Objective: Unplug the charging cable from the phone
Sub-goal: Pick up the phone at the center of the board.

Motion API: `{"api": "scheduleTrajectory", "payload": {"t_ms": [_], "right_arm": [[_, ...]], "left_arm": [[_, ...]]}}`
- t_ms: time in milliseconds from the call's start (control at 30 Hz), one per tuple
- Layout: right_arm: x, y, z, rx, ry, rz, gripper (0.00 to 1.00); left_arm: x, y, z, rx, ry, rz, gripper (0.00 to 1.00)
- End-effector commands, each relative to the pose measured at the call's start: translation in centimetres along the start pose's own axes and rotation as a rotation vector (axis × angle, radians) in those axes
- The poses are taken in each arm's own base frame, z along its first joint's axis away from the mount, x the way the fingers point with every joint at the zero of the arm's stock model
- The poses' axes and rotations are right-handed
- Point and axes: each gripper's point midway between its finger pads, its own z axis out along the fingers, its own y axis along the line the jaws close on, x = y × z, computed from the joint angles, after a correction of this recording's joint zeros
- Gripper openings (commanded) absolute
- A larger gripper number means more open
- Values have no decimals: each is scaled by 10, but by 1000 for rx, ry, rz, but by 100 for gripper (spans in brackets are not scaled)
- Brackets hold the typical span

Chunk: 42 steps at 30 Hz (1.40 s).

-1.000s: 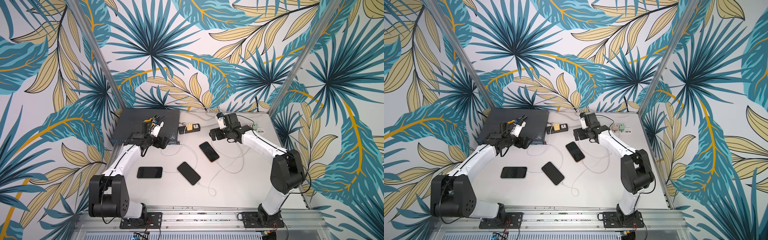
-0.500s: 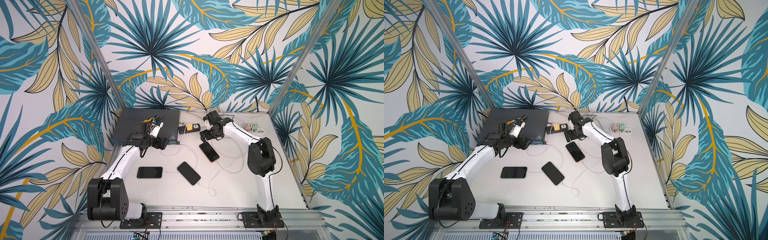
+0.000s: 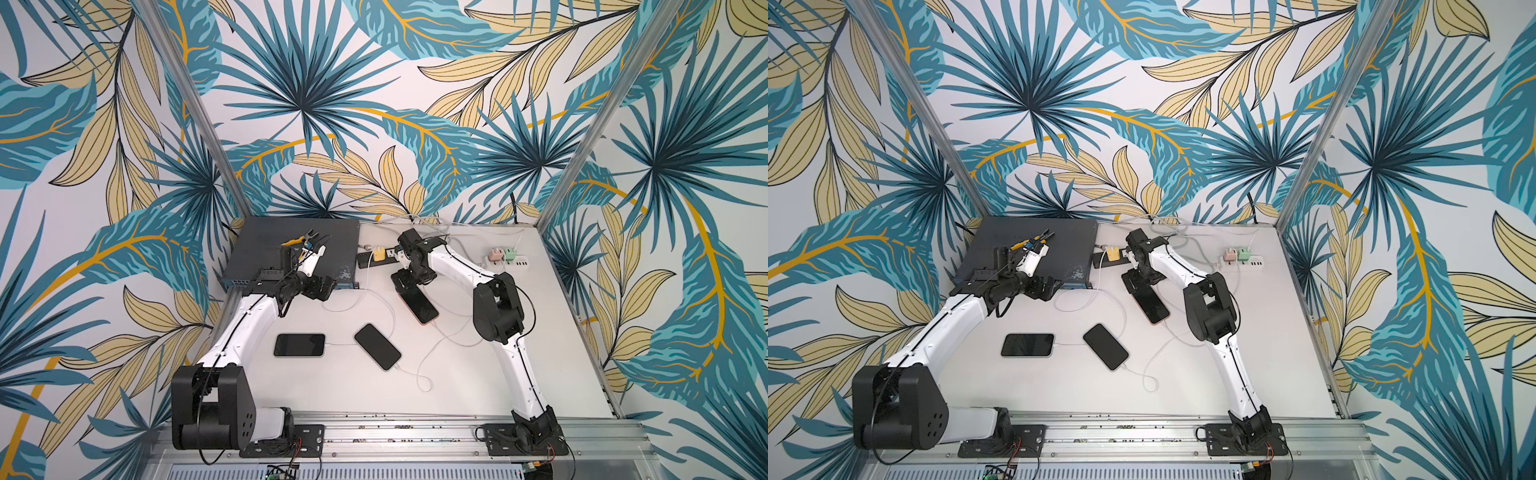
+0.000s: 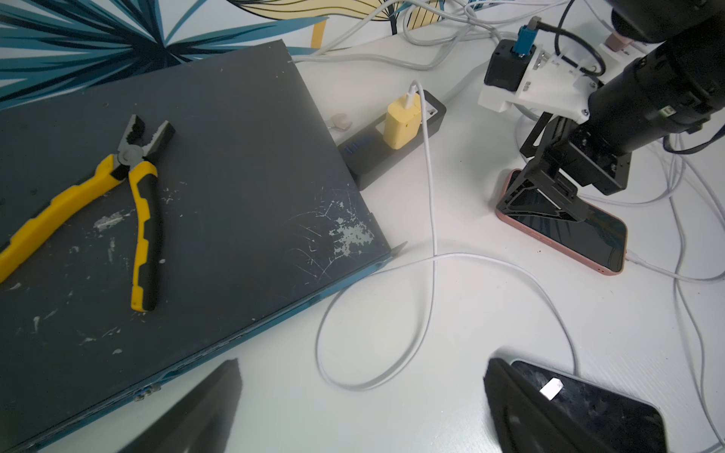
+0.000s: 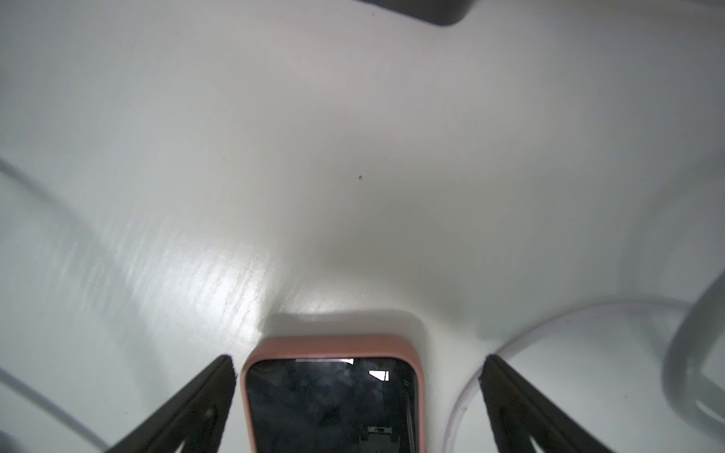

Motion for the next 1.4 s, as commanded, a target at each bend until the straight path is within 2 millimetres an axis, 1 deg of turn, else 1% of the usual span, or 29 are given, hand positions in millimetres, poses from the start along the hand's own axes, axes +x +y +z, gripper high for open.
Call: {"api": "scheduleTrajectory", "payload": {"t_ms": [0, 200, 467, 767, 900, 1033, 1133, 1200, 1300, 1367], "right_arm": [[11, 5, 9, 12, 53, -17, 100], [18, 11, 16, 24, 78, -28, 100], [34, 10, 21, 40, 108, -23, 100], [54, 6, 20, 68, 134, -15, 98], [52, 7, 18, 59, 115, -17, 91], [47, 9, 17, 51, 97, -24, 82], [40, 9, 12, 49, 68, -27, 72], [34, 10, 7, 41, 43, -32, 66], [22, 12, -6, 26, -5, -42, 60], [14, 13, -16, 17, -33, -49, 57]], "left_arm": [[-2, 3, -4, -16, -14, 13, 100], [1, 4, -2, -17, -7, 14, 100], [1, 5, -2, -22, -8, 15, 100], [0, 6, -2, -20, -13, 12, 100], [-1, 6, -2, -20, -15, 11, 100], [-2, 6, -2, -20, -17, 8, 100], [-2, 5, -4, -21, -20, 9, 100], [-4, 5, -5, -19, -27, 11, 100], [-8, 3, -7, -16, -42, 13, 100], [-11, 2, -7, -9, -51, 13, 100]]}}
